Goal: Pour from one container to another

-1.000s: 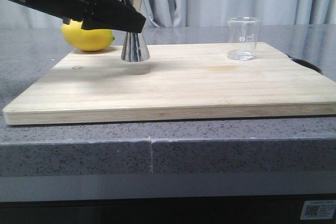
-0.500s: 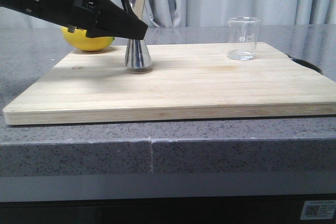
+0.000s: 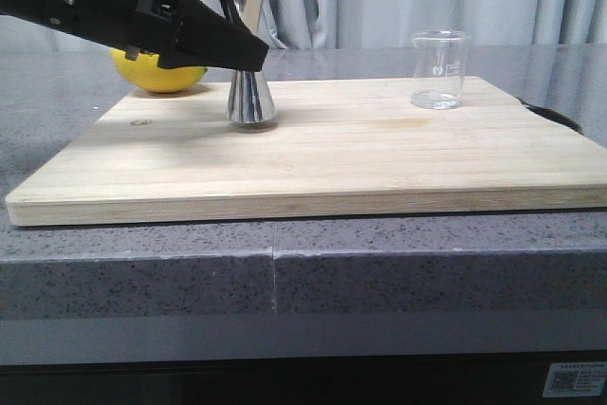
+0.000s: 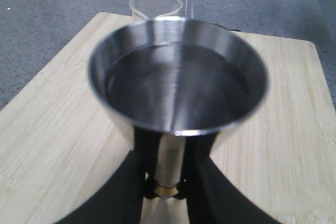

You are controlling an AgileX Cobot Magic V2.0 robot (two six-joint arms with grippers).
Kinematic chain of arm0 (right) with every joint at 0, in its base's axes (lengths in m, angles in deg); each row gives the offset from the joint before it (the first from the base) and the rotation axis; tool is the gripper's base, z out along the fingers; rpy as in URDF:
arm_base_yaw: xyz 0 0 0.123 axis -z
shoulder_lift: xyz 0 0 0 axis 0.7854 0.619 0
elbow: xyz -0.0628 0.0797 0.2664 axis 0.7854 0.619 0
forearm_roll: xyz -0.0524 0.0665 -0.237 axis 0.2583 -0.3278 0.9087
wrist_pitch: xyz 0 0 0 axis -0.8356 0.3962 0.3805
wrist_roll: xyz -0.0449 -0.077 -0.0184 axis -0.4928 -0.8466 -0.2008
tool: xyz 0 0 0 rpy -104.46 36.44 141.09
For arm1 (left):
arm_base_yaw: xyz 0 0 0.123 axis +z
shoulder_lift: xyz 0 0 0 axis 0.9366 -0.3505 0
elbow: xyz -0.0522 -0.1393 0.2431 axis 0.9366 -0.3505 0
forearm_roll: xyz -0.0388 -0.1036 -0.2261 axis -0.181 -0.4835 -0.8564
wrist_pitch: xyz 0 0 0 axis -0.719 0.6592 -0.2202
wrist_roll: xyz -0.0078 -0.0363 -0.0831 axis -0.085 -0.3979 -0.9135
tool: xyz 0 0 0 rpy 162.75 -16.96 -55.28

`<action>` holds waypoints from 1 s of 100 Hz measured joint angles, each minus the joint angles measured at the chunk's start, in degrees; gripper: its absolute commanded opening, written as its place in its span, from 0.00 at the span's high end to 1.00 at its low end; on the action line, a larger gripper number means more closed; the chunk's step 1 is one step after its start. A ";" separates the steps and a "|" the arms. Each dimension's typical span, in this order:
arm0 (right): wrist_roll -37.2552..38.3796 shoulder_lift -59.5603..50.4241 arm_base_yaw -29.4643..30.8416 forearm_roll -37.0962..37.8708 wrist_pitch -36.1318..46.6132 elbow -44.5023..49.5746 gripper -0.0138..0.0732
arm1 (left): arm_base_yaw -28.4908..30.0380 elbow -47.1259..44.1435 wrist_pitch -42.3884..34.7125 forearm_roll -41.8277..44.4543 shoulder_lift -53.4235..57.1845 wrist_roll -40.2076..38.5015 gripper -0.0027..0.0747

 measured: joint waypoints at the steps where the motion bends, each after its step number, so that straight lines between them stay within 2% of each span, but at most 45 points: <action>1: 0.00 0.00 0.00 0.00 0.00 0.00 0.23 | 0.00 0.00 0.00 0.00 -0.10 0.00 0.98; 100: 0.21 0.00 0.00 0.09 0.00 0.00 0.23 | 0.00 0.14 0.10 -0.40 -1.72 0.00 0.98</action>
